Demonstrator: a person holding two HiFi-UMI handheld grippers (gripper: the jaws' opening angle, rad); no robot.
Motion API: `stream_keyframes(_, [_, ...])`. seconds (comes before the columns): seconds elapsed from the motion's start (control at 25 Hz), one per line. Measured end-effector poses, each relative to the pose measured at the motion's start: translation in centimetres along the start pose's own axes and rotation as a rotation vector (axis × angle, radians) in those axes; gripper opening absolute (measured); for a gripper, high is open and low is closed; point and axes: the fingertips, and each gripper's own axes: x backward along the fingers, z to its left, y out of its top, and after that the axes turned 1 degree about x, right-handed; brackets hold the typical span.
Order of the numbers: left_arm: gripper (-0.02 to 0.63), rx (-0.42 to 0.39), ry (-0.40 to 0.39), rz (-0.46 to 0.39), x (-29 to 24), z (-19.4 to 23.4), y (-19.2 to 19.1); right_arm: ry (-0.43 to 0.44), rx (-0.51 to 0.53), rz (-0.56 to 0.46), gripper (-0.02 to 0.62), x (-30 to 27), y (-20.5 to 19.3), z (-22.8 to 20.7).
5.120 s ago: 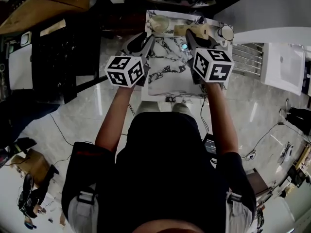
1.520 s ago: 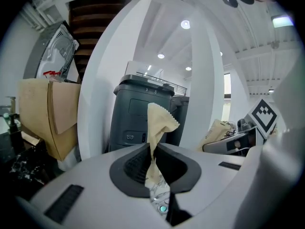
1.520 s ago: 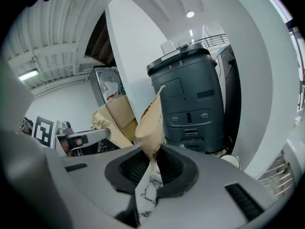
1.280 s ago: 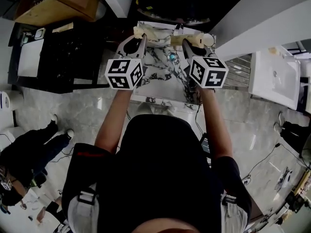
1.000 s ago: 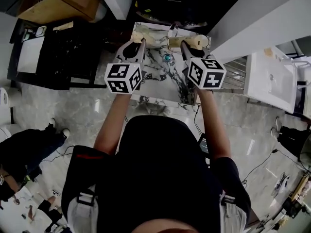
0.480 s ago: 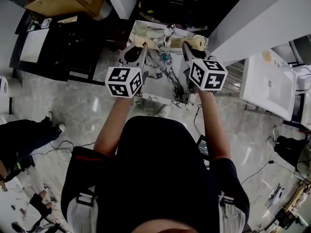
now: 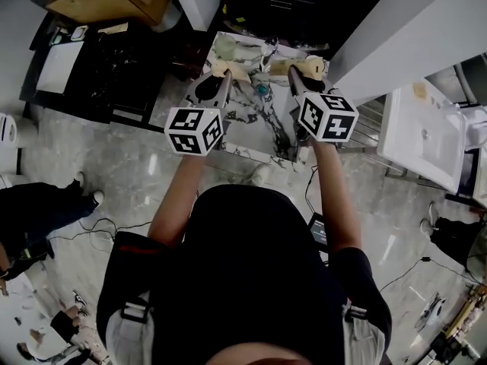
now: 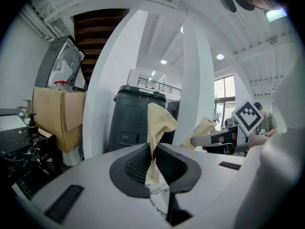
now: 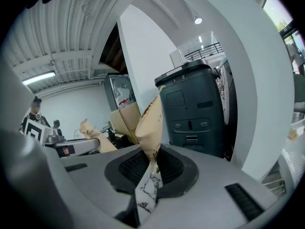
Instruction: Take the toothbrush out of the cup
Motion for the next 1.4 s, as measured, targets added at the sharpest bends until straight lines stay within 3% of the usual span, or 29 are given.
stream_keyframes(0.44, [0.04,0.015,-0.039,-0.027,2.9,0.9,0.4,-0.025,0.02,-0.01,0.066,1.0,0.0,2.8])
stream_keyframes(0.92, [0.04,0.011,-0.087,-0.052,8.6,2.4,1.2,-0.051,0.038,-0.034,0.065,3.0,-0.5,8.9])
stream_keyframes(1.4, [0.04,0.03,-0.15,-0.055,14.8,2.8,-0.5,-0.096,0.046,-0.056,0.066,5.7,-2.4,14.8])
